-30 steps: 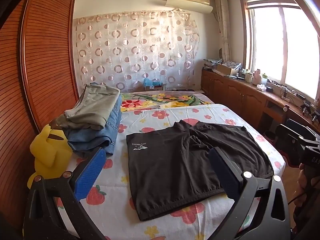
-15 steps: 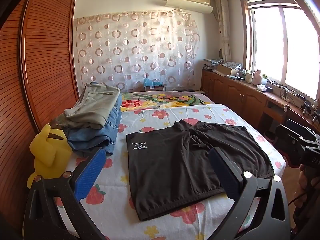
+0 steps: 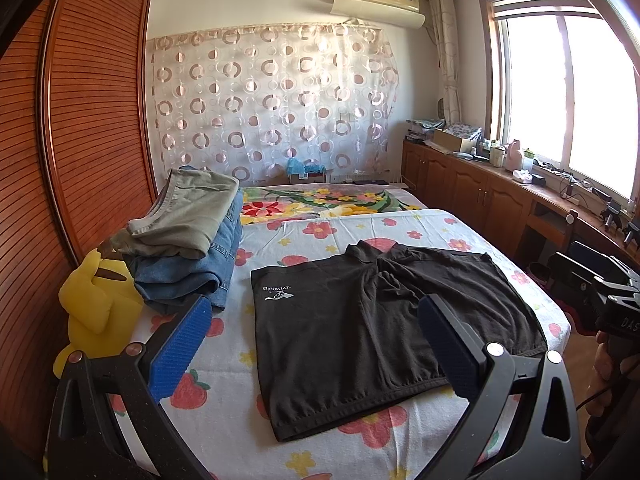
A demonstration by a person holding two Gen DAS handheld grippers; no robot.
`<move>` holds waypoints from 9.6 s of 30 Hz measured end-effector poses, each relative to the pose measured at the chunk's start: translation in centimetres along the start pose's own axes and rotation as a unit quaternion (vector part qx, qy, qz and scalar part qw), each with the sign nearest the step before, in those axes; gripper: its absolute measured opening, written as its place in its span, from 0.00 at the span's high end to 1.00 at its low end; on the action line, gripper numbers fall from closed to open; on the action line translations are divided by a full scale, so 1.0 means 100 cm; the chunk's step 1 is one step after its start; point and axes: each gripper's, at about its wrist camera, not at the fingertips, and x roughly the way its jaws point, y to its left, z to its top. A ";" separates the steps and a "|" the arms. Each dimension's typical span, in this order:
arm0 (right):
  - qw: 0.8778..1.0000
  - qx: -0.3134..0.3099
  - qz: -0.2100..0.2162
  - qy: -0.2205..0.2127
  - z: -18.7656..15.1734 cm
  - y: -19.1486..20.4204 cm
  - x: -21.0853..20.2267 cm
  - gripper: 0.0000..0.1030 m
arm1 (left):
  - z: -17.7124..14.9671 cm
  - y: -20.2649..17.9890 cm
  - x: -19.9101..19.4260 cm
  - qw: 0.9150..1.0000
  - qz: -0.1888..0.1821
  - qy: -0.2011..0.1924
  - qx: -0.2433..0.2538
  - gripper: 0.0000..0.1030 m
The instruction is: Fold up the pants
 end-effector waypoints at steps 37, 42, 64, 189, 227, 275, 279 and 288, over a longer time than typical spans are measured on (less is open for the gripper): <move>1.000 0.006 0.003 0.005 -0.001 0.000 0.000 0.00 | -0.001 0.001 0.000 1.000 0.000 -0.001 0.000 0.00; 1.000 0.006 0.002 0.005 0.000 0.000 0.000 0.00 | -0.001 0.001 0.000 1.000 -0.001 -0.002 0.000 0.00; 1.000 0.006 -0.002 0.014 -0.003 -0.007 0.006 0.00 | -0.001 -0.009 0.003 1.000 0.002 0.014 0.002 0.00; 0.985 -0.005 -0.024 0.169 0.001 -0.054 0.048 0.00 | 0.028 -0.062 0.101 0.972 -0.209 0.098 0.049 0.96; 0.989 -0.028 -0.001 0.145 0.013 -0.032 0.053 0.02 | -0.039 -0.005 0.106 0.986 -0.108 0.126 0.003 0.19; 0.968 -0.026 0.148 0.203 0.036 0.025 0.138 0.88 | -0.061 0.005 0.104 0.984 -0.096 0.148 -0.011 0.19; 0.971 -0.029 0.145 0.189 0.037 0.024 0.131 0.92 | -0.061 0.003 0.103 0.984 -0.097 0.147 -0.011 0.19; 0.982 -0.035 0.127 0.133 0.047 0.019 0.100 0.95 | -0.059 0.001 0.101 0.985 -0.098 0.140 -0.008 0.19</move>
